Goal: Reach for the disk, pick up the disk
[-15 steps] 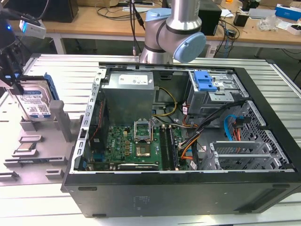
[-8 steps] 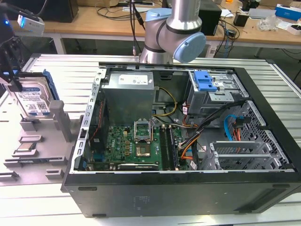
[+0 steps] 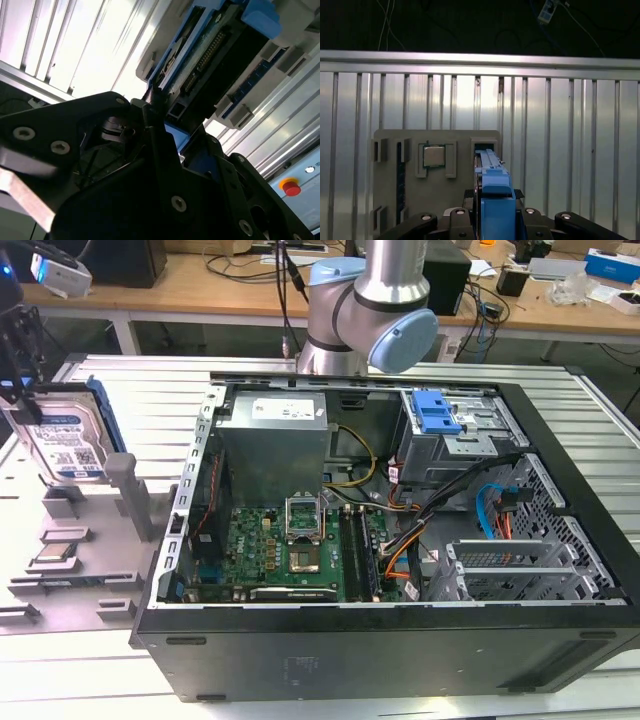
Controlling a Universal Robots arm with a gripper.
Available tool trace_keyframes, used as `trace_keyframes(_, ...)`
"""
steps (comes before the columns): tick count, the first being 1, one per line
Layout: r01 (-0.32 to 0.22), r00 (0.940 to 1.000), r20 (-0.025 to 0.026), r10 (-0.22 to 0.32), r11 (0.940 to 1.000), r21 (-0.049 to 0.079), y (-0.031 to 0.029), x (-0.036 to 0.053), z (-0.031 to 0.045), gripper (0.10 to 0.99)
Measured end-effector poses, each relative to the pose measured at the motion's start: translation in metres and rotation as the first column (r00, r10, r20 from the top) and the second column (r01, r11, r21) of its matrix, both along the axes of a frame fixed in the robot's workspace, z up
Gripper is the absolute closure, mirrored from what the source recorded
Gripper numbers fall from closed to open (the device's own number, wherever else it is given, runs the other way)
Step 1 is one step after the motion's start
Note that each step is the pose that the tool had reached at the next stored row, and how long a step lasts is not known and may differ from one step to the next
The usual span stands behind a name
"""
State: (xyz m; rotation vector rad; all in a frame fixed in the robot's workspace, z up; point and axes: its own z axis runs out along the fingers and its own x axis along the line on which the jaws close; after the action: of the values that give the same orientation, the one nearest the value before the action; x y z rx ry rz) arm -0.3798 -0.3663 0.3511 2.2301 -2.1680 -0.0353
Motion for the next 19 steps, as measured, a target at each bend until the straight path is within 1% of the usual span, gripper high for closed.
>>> trace_keyframes(4,0.0,1.0,0.0,0.0,1.0,0.0,0.0,0.0002,0.0053,0.718)
trace_keyframes(5,0.0,1.0,0.0,0.0,1.0,0.0,0.0,0.0003,0.0078,0.718)
trace_keyframes(6,0.0,1.0,0.0,0.0,1.0,0.0,0.0,0.0005,0.0124,0.718)
trace_keyframes(10,0.0,1.0,0.0,0.0,1.0,0.0,0.0,0.0007,0.0178,0.718)
trace_keyframes(11,0.0,1.0,-0.0001,0.0,1.0,0.0,0.0,0.0008,0.0207,0.718)
trace_keyframes(13,0.0,1.0,-0.0001,0.0,1.0,0.0,0.0001,0.001,0.0233,0.718)
trace_keyframes(18,0.0,1.0,-0.0001,0.0,1.0,0.0,0.0001,0.0017,0.0339,0.718)
trace_keyframes(19,0.0,1.0,0.0,0.0,1.0,0.0,0.0001,0.0018,0.0348,0.718)
